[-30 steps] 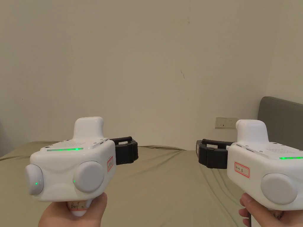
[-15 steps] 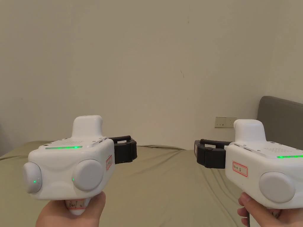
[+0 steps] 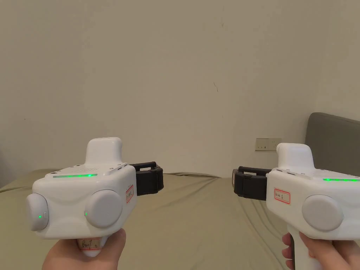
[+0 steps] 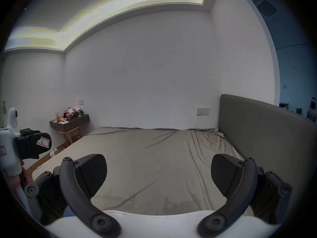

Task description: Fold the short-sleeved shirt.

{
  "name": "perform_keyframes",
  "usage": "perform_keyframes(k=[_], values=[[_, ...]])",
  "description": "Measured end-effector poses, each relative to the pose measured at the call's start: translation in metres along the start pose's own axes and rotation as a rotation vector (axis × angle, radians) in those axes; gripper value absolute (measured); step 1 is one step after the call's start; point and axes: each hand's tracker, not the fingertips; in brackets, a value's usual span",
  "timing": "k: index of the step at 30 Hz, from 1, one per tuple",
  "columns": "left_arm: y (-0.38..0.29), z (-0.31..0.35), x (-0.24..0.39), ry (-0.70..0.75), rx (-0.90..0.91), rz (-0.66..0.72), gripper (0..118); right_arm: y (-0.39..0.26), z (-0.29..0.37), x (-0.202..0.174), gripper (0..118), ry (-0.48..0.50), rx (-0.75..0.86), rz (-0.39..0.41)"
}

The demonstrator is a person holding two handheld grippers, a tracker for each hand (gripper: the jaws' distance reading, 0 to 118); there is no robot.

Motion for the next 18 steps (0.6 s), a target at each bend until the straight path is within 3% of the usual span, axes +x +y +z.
perform_keyframes(k=[2, 7, 18], values=[[-0.0014, -0.0023, 0.0009, 0.006, -0.003, -0.009, 118, -0.0003, -0.0026, -0.0015, 118, -0.017, -0.014, 0.019], [-0.0033, -0.0058, -0.0004, 0.007, -0.016, -0.005, 118, -0.0022, -0.0048, 0.0014, 118, 0.004, -0.010, -0.017], [-0.0020, -0.0043, 0.0017, 0.004, -0.022, -0.019, 118, -0.0025, -0.0027, -0.0043, 118, -0.022, 0.005, 0.036]])
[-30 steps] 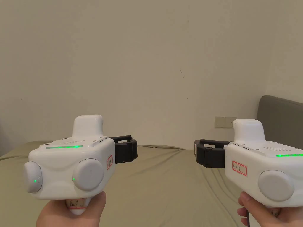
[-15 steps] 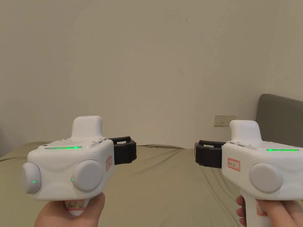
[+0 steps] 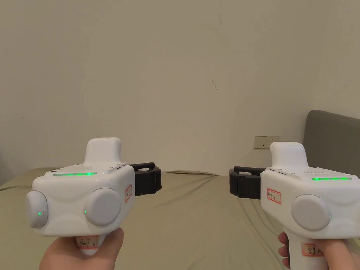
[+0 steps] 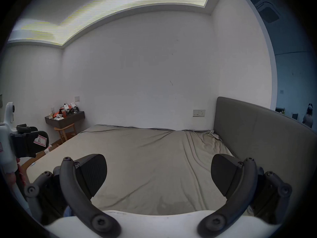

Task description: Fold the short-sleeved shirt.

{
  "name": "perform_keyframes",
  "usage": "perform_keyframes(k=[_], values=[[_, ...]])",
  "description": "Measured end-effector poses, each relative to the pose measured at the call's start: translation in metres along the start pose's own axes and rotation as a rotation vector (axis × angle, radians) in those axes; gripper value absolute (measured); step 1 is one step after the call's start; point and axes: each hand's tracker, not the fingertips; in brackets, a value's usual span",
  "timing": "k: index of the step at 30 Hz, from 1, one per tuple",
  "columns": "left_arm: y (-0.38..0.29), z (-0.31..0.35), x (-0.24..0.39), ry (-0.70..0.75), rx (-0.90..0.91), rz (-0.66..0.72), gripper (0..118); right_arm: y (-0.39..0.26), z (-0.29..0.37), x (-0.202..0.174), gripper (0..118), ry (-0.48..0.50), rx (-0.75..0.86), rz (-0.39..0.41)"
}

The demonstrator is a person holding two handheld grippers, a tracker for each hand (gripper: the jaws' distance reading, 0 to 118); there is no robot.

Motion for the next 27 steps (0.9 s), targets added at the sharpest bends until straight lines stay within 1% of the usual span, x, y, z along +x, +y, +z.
perform_keyframes(k=[4, 8, 14, 20, 24, 27], values=[[-0.002, -0.004, 0.002, -0.003, -0.005, -0.004, 118, -0.001, 0.001, -0.001, 118, 0.004, -0.001, 0.000], [-0.002, -0.003, 0.003, -0.009, -0.011, -0.003, 118, -0.001, 0.005, -0.001, 118, 0.028, 0.012, 0.000], [0.000, -0.002, 0.004, -0.009, -0.001, -0.006, 118, 0.000, 0.007, -0.001, 118, 0.016, 0.020, 0.006], [0.000, 0.002, 0.006, -0.004, 0.001, -0.016, 118, 0.000, 0.009, -0.001, 118, 0.003, 0.023, -0.011], [0.000, 0.002, 0.005, -0.008, -0.007, -0.006, 118, -0.003, 0.009, 0.002, 118, 0.035, 0.015, -0.040], [-0.001, 0.001, 0.006, -0.005, -0.009, -0.012, 118, -0.002, 0.011, 0.002, 118, 0.020, 0.018, -0.031]])
